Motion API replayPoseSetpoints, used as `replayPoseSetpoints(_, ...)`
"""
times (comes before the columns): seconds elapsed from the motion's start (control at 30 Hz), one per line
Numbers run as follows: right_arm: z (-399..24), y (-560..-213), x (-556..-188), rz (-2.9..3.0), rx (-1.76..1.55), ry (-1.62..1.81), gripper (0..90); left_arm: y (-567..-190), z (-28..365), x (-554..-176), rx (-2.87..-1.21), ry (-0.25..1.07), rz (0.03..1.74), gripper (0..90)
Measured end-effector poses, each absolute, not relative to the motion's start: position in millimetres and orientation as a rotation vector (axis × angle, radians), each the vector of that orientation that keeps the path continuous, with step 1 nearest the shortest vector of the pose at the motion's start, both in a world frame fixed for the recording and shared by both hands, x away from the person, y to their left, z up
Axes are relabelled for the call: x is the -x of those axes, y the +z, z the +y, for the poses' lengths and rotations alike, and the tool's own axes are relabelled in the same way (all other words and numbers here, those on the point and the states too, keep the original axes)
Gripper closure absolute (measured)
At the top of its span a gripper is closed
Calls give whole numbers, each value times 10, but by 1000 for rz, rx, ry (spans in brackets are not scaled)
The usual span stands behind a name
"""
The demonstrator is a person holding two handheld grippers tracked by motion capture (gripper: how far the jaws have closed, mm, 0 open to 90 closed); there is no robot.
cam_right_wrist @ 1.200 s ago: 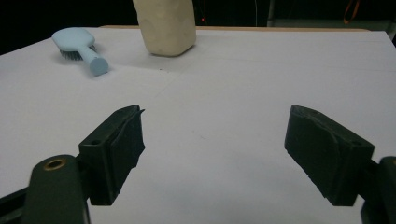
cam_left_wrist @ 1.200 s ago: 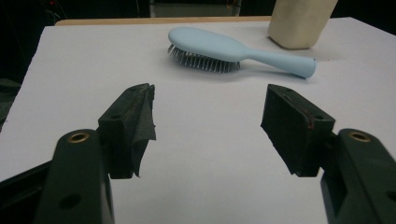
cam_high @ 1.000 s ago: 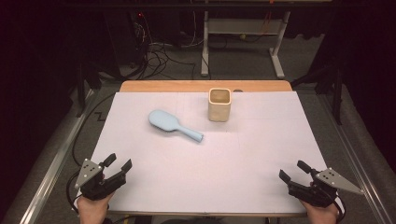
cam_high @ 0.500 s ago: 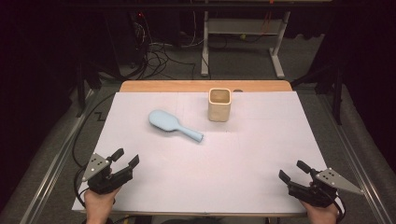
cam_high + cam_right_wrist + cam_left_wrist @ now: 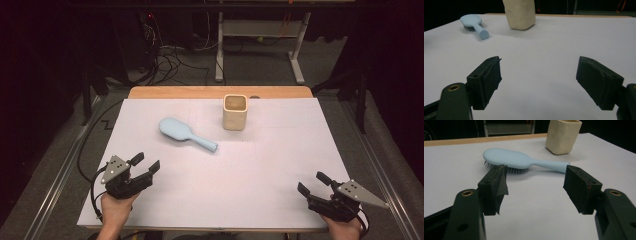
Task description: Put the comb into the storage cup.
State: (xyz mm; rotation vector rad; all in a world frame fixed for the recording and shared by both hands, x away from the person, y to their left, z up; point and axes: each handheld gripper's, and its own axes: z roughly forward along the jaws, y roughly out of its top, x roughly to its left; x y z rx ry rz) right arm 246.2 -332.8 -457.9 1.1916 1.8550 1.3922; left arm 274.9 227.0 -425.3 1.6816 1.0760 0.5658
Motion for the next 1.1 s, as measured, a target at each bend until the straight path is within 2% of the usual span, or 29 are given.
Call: replayPoseSetpoints(1.1,-3324,-4582,-2461,1855,-1212,1384,208,-4156,1983,-3153,-1670,559,1047,370)
